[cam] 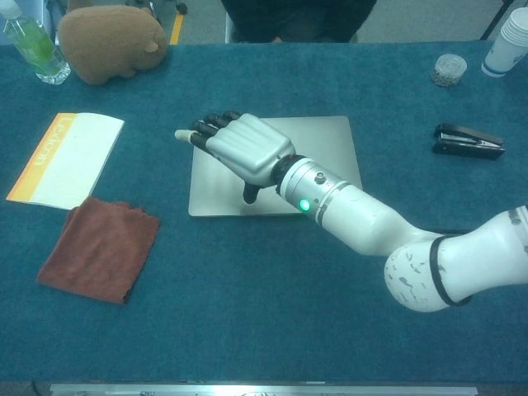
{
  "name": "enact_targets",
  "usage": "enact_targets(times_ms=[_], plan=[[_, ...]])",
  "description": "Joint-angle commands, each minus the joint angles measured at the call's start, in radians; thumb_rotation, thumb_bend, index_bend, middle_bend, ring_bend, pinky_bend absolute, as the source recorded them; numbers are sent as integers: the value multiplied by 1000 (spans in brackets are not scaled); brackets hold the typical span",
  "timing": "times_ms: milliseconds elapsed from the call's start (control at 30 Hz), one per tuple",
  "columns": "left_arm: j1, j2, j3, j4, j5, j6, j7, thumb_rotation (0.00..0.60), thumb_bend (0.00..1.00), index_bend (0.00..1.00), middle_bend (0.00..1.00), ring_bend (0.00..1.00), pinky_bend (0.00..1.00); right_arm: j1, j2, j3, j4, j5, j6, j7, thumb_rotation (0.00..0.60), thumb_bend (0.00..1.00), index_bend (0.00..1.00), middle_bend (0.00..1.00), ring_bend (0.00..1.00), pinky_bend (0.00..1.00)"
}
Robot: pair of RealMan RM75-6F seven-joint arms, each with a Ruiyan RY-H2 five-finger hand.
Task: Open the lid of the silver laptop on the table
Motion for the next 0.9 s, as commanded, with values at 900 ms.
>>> enact_targets(times_ms=[900], plan=[[-17, -34, 5, 32, 12, -22, -10, 600, 397, 323, 300, 216, 241, -107, 138, -112, -132, -16, 73, 43, 600, 37, 0, 75, 15, 122]])
